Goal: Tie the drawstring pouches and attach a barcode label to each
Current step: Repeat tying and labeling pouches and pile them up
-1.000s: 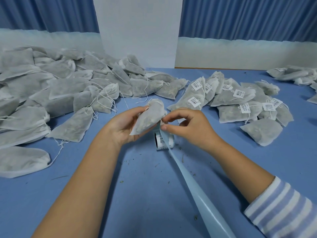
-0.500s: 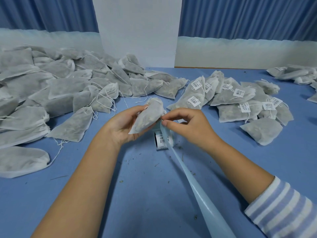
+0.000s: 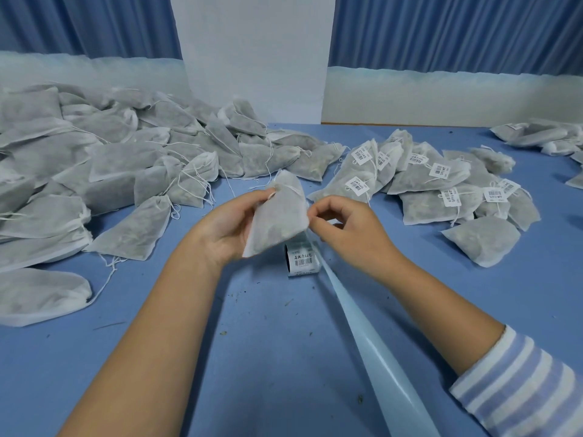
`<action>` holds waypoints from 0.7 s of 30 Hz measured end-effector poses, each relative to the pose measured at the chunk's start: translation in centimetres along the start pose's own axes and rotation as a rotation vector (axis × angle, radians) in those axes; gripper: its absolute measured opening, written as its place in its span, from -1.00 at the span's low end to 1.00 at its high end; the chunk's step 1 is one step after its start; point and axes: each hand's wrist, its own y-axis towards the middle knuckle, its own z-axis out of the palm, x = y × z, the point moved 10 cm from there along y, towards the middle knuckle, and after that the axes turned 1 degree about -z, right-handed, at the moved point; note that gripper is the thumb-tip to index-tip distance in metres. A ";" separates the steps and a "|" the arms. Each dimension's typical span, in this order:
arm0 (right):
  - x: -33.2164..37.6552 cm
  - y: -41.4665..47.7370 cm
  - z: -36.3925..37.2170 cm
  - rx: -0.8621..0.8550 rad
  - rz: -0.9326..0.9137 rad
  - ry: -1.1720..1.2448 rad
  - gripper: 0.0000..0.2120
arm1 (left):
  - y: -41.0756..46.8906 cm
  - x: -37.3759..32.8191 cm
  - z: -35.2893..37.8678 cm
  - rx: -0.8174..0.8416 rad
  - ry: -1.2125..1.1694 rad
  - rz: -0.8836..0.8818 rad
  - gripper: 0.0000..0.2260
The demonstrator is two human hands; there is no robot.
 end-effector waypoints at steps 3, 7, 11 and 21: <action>0.4 -0.2 -0.4 -0.048 -0.048 -0.056 -0.88 | -0.6 -0.2 1.2 0.129 0.054 0.002 -0.58; 1.0 -0.3 -0.7 -0.072 -0.111 -0.156 -0.86 | -1.7 -1.1 1.9 0.137 0.330 0.092 -0.78; 1.4 -0.3 -0.3 -0.048 -0.146 -0.273 -0.80 | -2.1 -1.4 2.3 0.085 0.537 0.139 -0.83; -0.1 0.1 -1.0 -0.088 0.015 -0.033 -0.97 | -1.9 -1.2 1.6 0.088 0.564 0.111 -0.82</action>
